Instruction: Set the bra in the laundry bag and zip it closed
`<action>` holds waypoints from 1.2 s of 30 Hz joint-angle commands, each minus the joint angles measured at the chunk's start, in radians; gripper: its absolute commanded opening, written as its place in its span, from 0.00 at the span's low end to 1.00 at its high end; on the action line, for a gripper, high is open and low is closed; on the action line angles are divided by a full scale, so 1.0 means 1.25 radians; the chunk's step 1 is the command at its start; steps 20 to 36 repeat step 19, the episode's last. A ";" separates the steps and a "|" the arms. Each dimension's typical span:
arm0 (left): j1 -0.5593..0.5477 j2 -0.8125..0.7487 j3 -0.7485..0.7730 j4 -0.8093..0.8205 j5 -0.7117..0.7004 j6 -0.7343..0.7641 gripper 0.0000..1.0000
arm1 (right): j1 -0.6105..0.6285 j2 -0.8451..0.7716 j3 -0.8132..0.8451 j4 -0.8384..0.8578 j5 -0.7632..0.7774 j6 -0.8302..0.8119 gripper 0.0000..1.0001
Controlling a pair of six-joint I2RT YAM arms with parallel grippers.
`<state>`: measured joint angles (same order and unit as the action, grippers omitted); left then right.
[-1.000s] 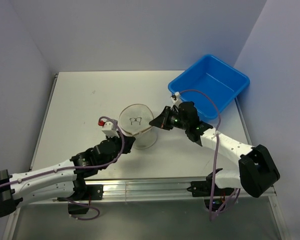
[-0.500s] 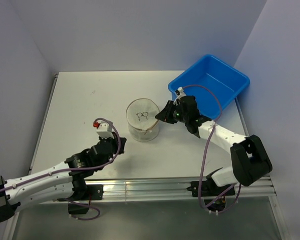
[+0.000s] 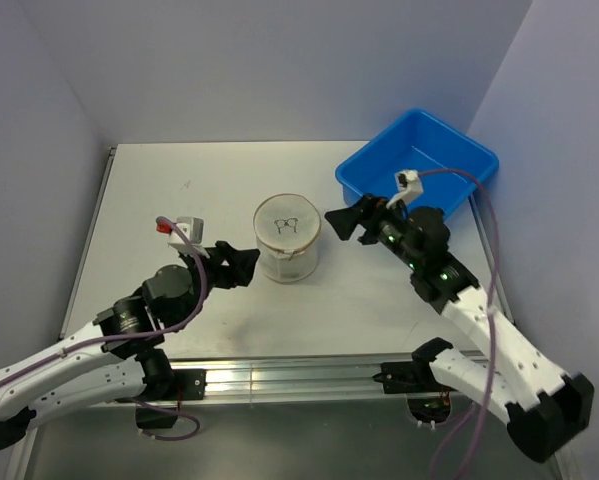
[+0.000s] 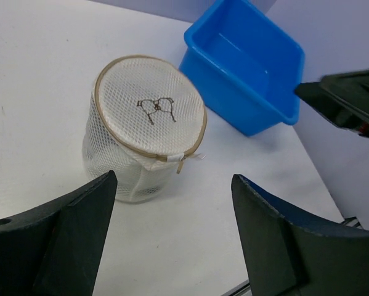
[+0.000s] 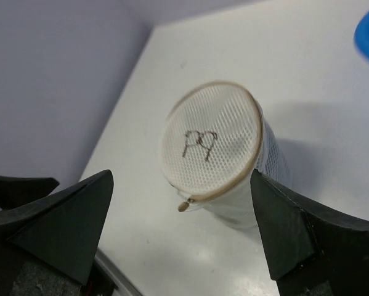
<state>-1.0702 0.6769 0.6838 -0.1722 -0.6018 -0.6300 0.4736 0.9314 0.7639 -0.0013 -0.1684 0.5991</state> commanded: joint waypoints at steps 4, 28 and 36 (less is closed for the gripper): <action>0.001 -0.065 0.101 -0.134 -0.017 0.052 0.83 | 0.004 -0.233 -0.104 -0.064 0.131 -0.047 1.00; 0.001 -0.138 0.075 -0.179 -0.006 0.102 0.84 | 0.003 -0.354 -0.165 -0.077 0.271 -0.035 1.00; 0.001 -0.138 0.075 -0.179 -0.006 0.102 0.84 | 0.003 -0.354 -0.165 -0.077 0.271 -0.035 1.00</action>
